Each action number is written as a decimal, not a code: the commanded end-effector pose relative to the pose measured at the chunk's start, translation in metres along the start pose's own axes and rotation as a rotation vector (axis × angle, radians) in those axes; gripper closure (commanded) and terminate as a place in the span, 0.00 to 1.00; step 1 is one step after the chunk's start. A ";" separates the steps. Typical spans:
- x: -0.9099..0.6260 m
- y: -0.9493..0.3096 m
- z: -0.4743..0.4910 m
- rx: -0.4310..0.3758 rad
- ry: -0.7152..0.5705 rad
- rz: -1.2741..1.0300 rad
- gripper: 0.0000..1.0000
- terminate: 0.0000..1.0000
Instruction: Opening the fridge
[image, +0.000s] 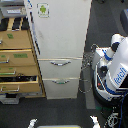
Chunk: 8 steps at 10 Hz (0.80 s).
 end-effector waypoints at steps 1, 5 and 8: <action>0.005 0.002 0.003 -0.029 -0.006 0.008 0.00 0.00; 0.038 0.013 0.019 -0.141 -0.026 0.004 0.00 0.00; 0.088 0.021 0.037 -0.109 -0.068 0.015 0.00 0.00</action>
